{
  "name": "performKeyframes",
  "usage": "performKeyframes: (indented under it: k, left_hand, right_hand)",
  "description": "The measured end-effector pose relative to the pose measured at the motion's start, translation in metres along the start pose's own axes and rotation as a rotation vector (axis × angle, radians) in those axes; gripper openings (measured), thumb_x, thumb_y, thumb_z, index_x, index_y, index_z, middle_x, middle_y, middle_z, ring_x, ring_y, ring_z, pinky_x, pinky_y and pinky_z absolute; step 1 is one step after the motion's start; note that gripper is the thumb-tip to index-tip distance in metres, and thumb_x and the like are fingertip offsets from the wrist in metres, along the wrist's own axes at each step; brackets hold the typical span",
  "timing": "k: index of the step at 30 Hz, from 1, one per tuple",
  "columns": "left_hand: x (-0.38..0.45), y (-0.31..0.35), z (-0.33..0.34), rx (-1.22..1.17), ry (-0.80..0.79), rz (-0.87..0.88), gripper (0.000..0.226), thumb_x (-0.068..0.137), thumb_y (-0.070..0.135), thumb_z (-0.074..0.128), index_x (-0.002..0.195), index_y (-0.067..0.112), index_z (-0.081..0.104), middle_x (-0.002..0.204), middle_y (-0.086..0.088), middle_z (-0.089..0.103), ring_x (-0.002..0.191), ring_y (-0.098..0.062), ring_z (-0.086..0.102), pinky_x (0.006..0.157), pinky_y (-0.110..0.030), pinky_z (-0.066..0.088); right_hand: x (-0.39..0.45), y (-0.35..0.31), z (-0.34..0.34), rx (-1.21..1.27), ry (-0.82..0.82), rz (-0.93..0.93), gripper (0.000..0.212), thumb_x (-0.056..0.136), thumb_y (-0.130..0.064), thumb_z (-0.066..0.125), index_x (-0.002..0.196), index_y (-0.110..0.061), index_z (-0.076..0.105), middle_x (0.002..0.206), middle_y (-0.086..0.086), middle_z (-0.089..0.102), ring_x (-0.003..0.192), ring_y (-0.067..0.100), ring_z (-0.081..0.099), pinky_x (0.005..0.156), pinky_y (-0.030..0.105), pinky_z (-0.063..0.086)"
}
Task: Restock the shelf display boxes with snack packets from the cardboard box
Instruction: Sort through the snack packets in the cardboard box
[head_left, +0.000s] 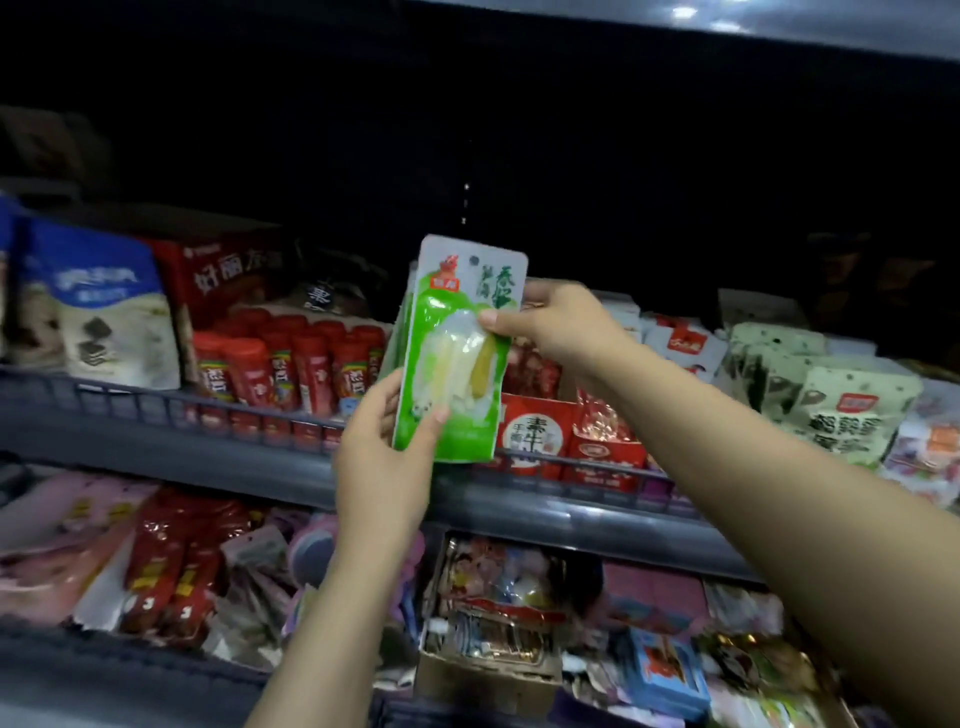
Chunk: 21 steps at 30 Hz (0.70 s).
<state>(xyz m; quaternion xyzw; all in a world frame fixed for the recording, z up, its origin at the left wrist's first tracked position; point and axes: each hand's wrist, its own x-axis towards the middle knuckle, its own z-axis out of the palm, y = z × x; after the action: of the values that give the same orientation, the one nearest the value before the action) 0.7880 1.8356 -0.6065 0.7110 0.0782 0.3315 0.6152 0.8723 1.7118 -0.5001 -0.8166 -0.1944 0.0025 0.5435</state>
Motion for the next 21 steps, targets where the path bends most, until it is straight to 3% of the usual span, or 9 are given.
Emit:
performKeyframes:
  k: [3,5,8,11,13,16,21]
  left_hand:
    - [0.003,-0.010,-0.010,0.324,0.004,0.138,0.053,0.092,0.028,0.056,0.142,0.030,0.037,0.146,0.008,0.036,0.133,-0.011,0.037,0.112,-0.036,0.032]
    - [0.004,-0.014,-0.011,0.498,-0.075,0.195,0.055,0.095,0.031,0.049,0.146,0.031,0.027,0.155,0.014,0.016,0.141,-0.007,0.018,0.117,-0.035,0.013]
    - [0.005,-0.021,-0.006,0.692,-0.200,0.228,0.055,0.098,0.037,0.037,0.148,0.036,0.014,0.155,0.019,-0.005,0.142,0.000,-0.001,0.112,-0.029,-0.010]
    - [0.009,-0.029,0.000,0.796,-0.261,0.221,0.055,0.100,0.039,0.032,0.149,0.035,0.007,0.156,0.015,-0.010,0.137,0.005,-0.016,0.112,-0.033,-0.016]
    - [0.010,-0.033,0.003,0.855,-0.291,0.204,0.056,0.100,0.039,0.030,0.150,0.035,0.006,0.157,0.011,-0.012,0.137,0.002,-0.021,0.112,-0.037,-0.017]
    - [0.010,-0.034,0.004,0.919,-0.309,0.203,0.057,0.100,0.037,0.030,0.150,0.034,0.004,0.157,0.007,-0.015,0.141,-0.006,-0.023,0.112,-0.040,-0.018]
    - [0.008,-0.030,0.007,0.925,-0.285,0.206,0.057,0.099,0.034,0.033,0.150,0.034,0.007,0.157,0.007,-0.015,0.142,-0.008,-0.022,0.108,-0.038,-0.023]
  right_hand:
    - [0.030,-0.009,0.012,-0.029,0.079,-0.023,0.009,0.084,-0.015,0.069,0.091,-0.012,0.065,0.073,0.003,0.065,0.041,0.005,0.049,0.041,0.017,0.041]
    - [0.050,-0.009,0.019,-0.072,0.113,-0.015,0.012,0.084,-0.016,0.069,0.094,-0.010,0.066,0.072,0.004,0.064,0.039,0.006,0.048,0.036,0.017,0.037]
    - [0.072,-0.005,0.028,-0.158,0.164,-0.036,0.013,0.083,-0.018,0.070,0.094,-0.013,0.067,0.081,0.003,0.066,0.056,0.013,0.059,0.050,0.025,0.048]
    - [0.087,0.000,0.031,-0.243,0.203,-0.046,0.010,0.083,-0.019,0.071,0.091,-0.016,0.065,0.090,0.003,0.067,0.077,0.021,0.065,0.072,0.032,0.054]
    - [0.094,0.006,0.033,-0.267,0.149,-0.029,0.011,0.082,-0.017,0.071,0.089,-0.016,0.064,0.092,0.006,0.068,0.073,0.021,0.065,0.070,0.035,0.056]
    - [0.096,0.017,0.036,-0.306,0.073,-0.018,0.010,0.081,-0.014,0.072,0.086,-0.017,0.063,0.087,0.006,0.068,0.063,0.016,0.062,0.059,0.029,0.052]
    - [0.096,0.023,0.037,-0.326,0.121,-0.046,0.025,0.077,-0.007,0.073,0.101,-0.006,0.066,0.091,0.007,0.064,0.080,0.019,0.059,0.065,0.025,0.047]
